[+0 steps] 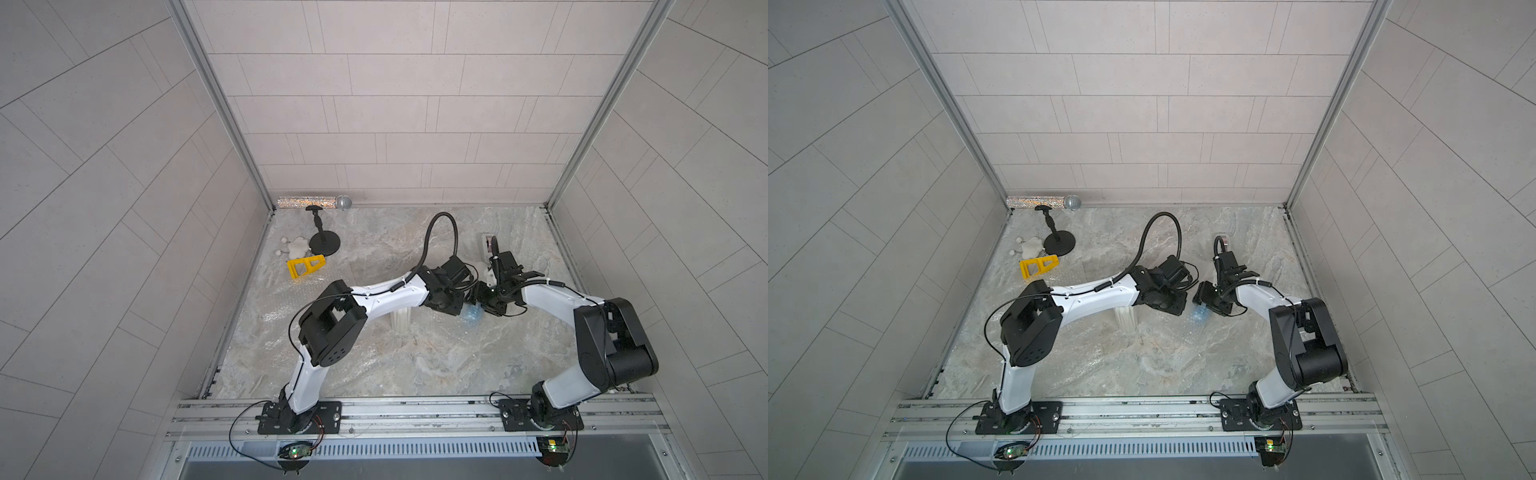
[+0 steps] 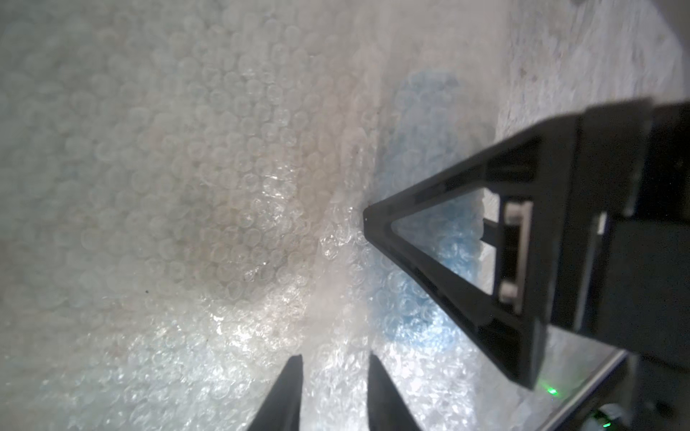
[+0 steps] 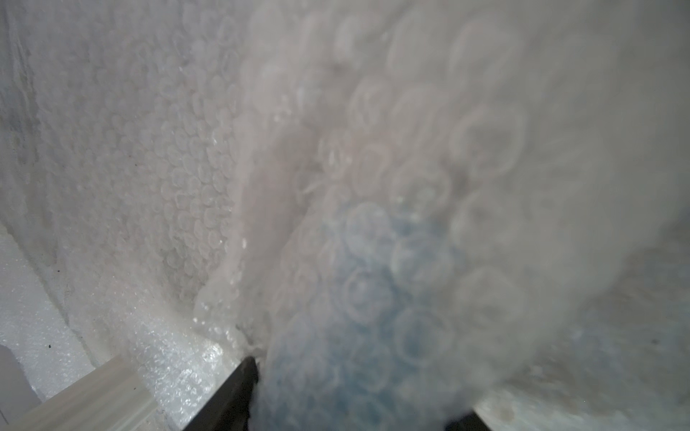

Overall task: Wrap vases in bubble wrap
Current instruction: Wrap the vase in bubble wrap.

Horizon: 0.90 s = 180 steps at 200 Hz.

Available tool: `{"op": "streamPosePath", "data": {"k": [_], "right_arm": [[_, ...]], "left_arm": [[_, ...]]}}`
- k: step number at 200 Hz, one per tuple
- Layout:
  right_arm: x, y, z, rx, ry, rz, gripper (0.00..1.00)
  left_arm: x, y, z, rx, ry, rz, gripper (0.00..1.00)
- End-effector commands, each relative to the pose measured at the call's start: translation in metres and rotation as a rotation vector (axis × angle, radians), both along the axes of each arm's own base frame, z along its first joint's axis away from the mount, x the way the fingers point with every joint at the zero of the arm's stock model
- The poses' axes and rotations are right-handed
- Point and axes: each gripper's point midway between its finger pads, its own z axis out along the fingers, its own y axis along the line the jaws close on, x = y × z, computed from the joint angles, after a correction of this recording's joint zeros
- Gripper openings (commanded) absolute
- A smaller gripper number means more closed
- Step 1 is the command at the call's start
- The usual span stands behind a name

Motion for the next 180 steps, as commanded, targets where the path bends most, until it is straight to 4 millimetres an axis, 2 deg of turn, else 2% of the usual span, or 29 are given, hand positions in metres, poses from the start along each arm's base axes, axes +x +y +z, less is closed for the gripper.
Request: {"op": "streamPosePath", "data": {"k": [1,26,47,101,129,180], "right_arm": [[-0.018,-0.025,-0.011,-0.162,0.066,0.039,0.64],[-0.026,-0.043,-0.004,-0.282,0.076,0.074,0.63],[-0.029,-0.053,0.002,-0.352,0.091,0.121,0.63],[-0.025,-0.064,0.005,-0.434,0.125,0.171,0.63],[-0.021,-0.061,0.002,-0.426,0.130,0.188,0.64],[-0.018,-0.056,0.000,-0.402,0.123,0.198,0.65]], "left_arm": [[0.006,-0.005,0.037,-0.063,-0.066,0.005,0.41],[0.006,-0.006,0.050,-0.118,-0.077,0.032,0.44],[-0.004,-0.017,0.049,-0.158,-0.064,0.029,0.44],[-0.033,-0.049,0.032,-0.228,-0.062,0.012,0.42],[-0.042,-0.062,0.021,-0.259,-0.048,0.024,0.42],[-0.051,-0.071,-0.010,-0.241,-0.004,0.034,0.38]]}}
